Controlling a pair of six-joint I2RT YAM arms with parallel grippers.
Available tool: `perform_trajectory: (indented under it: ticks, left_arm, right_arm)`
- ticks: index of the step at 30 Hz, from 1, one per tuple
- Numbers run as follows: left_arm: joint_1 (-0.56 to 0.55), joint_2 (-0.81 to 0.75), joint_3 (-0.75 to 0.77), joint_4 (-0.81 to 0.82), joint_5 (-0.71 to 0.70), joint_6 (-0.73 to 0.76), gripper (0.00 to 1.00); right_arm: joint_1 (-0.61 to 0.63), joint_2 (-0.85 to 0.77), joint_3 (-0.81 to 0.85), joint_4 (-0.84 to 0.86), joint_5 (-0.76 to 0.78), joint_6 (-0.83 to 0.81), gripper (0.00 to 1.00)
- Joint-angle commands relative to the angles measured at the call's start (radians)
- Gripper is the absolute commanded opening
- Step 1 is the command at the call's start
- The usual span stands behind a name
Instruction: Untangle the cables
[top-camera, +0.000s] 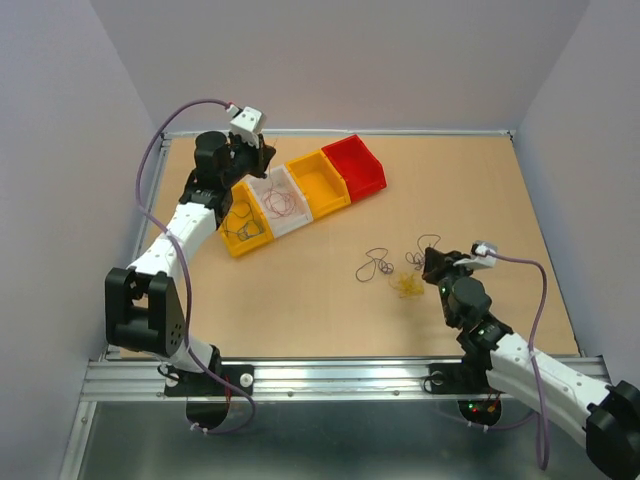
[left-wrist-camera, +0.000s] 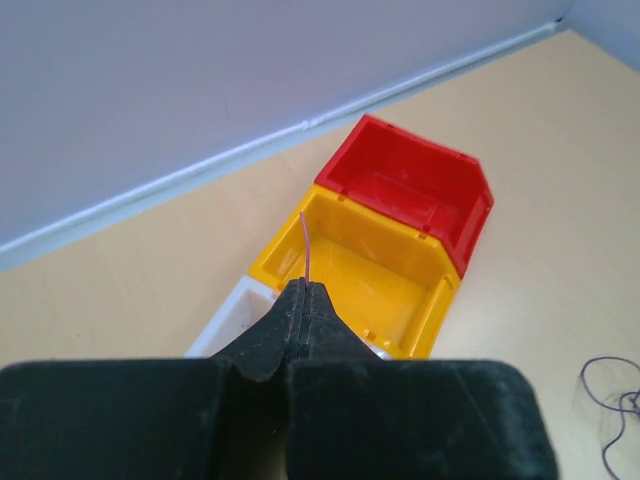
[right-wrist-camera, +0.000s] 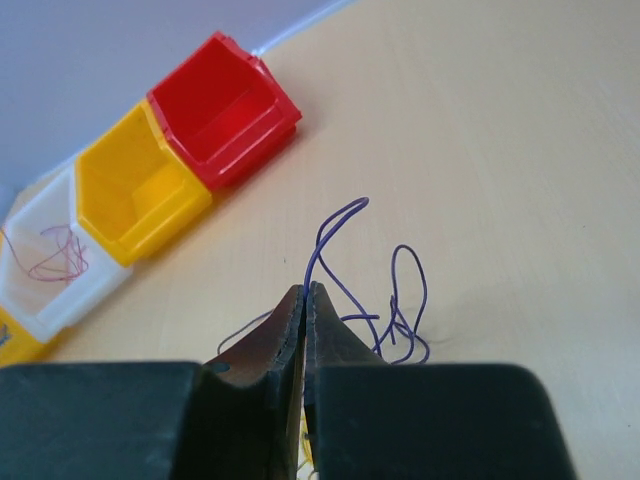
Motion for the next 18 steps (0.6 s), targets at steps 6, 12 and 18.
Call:
perform_trajectory:
  ticks: [6,12,18]
  left_arm:
    - [-0.002,0.127,0.020,-0.048,-0.074,0.118,0.00]
    - [-0.008,0.320,0.171,-0.312,-0.090,0.193,0.00]
    - [-0.031,0.374,0.182,-0.398,-0.115,0.242,0.00]
  right_arm:
    - [0.000,0.262,0.299,0.088,-0.245,-0.174,0.01]
    - [-0.002,0.450,0.541,0.088,-0.380,-0.247,0.01]
    - [-0.002,0.619,0.773,0.091,-0.453,-0.290,0.01]
